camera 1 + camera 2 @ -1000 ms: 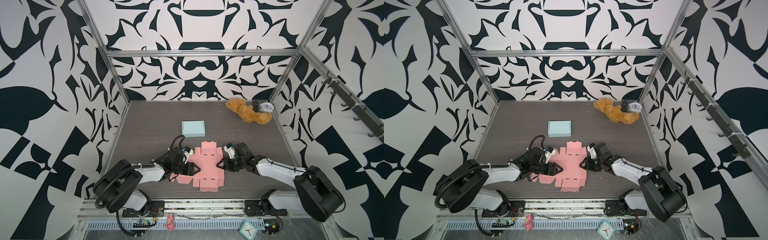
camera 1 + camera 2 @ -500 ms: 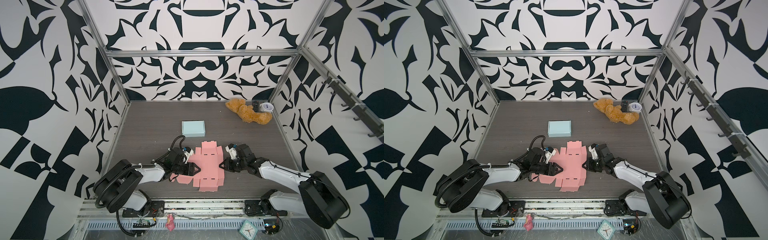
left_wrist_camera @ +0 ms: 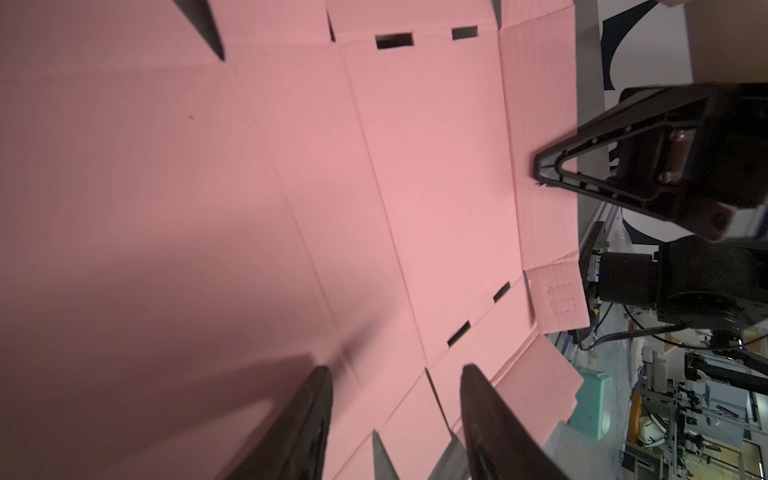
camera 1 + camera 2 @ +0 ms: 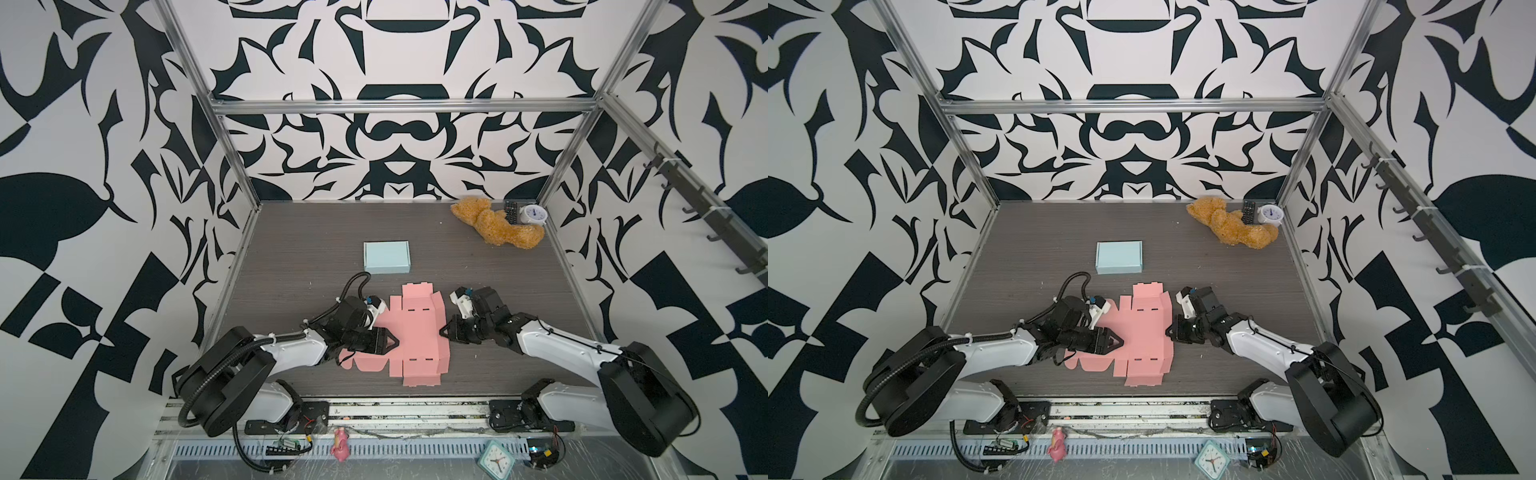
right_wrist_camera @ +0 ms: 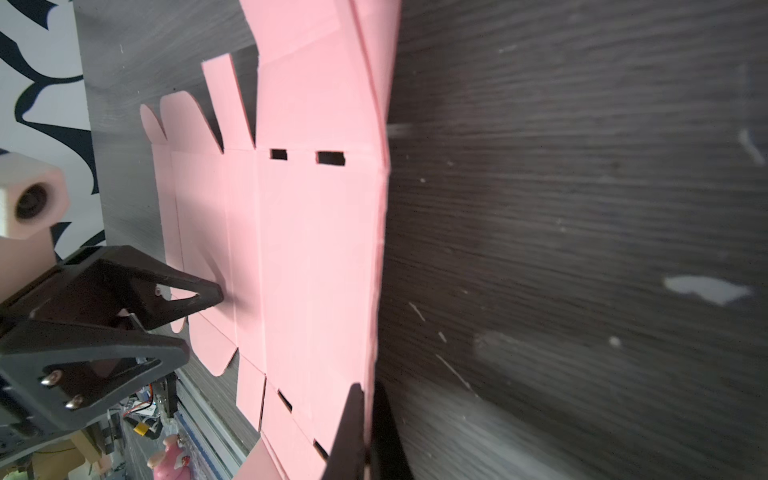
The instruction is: Fold the paper box
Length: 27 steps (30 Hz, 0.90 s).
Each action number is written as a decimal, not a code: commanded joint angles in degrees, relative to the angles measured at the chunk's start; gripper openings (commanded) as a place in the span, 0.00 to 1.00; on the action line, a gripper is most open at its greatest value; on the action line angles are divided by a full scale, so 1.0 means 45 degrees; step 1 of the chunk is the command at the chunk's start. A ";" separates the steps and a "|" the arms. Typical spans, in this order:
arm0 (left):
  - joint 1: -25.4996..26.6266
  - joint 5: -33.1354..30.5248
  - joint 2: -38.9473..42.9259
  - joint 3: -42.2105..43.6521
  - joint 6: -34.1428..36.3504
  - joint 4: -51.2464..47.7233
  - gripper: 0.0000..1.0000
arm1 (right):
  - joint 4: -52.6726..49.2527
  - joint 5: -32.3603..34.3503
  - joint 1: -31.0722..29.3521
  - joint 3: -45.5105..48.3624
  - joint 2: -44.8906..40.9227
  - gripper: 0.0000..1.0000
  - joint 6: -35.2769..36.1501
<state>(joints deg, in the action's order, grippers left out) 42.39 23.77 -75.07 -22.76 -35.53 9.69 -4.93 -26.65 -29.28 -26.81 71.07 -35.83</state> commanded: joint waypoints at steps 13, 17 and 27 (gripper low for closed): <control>0.0013 -0.0563 -0.1897 -0.4574 0.0889 -0.1842 0.16 | -0.1340 0.0258 0.0002 -0.1055 0.0011 0.00 0.1866; -0.0005 -0.0921 -0.2852 -0.5350 0.0844 -0.1523 0.08 | -0.1564 0.0336 -0.0008 -0.1072 -0.0281 0.00 0.2000; -0.0292 -0.1254 -0.4954 -0.7295 0.0844 -0.1122 0.01 | -0.2375 0.0704 -0.0074 -0.1463 -0.0471 0.00 0.2456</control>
<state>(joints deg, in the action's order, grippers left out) 41.71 18.98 -95.48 -53.41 -31.68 3.20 -13.67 -24.77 -29.34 -31.14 70.08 -26.55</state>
